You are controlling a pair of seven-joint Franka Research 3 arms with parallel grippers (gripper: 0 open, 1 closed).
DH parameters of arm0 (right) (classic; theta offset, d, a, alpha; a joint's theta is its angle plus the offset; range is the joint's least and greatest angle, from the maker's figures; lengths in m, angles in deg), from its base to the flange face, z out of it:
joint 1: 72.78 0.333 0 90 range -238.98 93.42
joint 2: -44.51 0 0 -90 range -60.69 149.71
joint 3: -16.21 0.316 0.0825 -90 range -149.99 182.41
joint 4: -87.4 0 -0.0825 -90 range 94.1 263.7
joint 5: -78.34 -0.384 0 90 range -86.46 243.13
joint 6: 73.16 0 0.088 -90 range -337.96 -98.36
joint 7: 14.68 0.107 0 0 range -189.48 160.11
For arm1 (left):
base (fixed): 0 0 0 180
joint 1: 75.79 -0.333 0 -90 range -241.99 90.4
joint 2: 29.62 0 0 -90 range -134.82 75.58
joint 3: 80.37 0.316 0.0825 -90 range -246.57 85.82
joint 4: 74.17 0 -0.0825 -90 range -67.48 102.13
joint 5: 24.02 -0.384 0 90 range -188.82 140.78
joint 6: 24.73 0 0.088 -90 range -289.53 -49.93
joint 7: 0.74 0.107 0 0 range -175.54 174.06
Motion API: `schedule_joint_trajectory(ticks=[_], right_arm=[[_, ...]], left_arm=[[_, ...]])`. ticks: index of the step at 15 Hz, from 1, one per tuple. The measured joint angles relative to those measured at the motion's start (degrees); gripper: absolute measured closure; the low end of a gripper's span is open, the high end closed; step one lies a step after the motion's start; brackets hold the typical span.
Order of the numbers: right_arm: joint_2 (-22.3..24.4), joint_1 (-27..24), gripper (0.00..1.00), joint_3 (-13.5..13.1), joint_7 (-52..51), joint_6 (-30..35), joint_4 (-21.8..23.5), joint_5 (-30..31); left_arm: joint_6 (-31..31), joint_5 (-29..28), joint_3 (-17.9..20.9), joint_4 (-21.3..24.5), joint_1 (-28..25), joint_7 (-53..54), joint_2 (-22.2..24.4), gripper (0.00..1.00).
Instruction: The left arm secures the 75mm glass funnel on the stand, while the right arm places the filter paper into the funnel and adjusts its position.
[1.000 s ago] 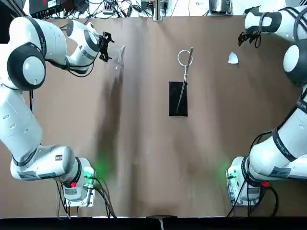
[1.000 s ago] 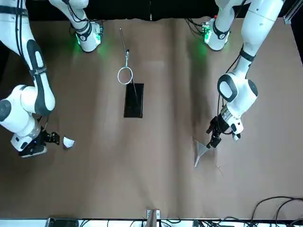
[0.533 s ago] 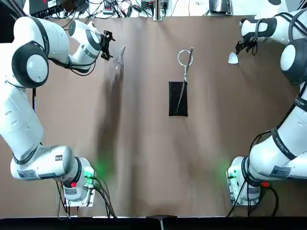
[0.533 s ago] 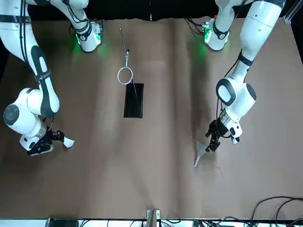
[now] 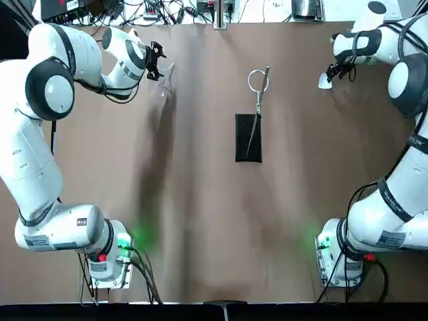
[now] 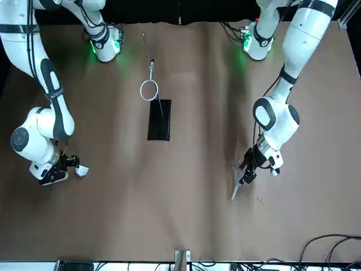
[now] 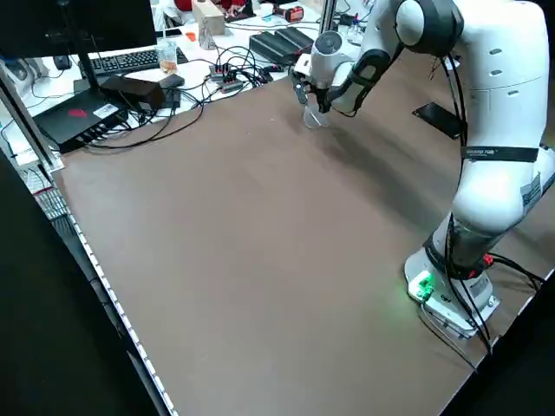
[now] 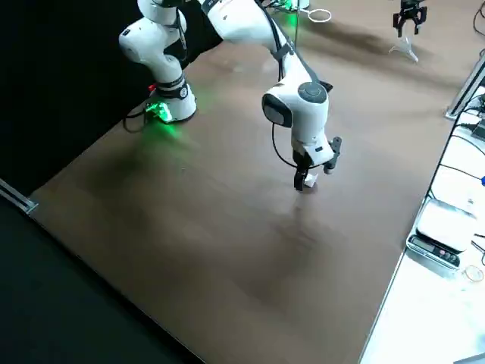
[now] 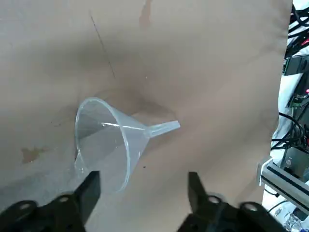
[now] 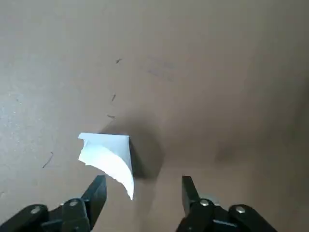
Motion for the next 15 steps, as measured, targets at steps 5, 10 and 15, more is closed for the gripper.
schedule_joint_trajectory(ticks=[5, 10, 15], right_arm=[[-0.8, 0.2, 0.34, 0.3, -0.1, -0.2, 0.0, 0.0], [-1.2, 1.1, 0.41, 0.4, -0.2, -0.8, 0.0, 0.0], [-1.8, 1.3, 0.49, 0.4, -0.2, -2.4, 0.0, 0.0]], left_arm=[[-0.1, 0.0, 0.2, -0.5, -0.1, 0.0, -0.4, 0.4], [-0.1, 0.0, 0.2, -0.6, -0.1, 0.0, -0.4, 0.56], [-0.2, 0.0, 0.3, -0.6, -0.1, 0.4, -0.4, 0.63]])
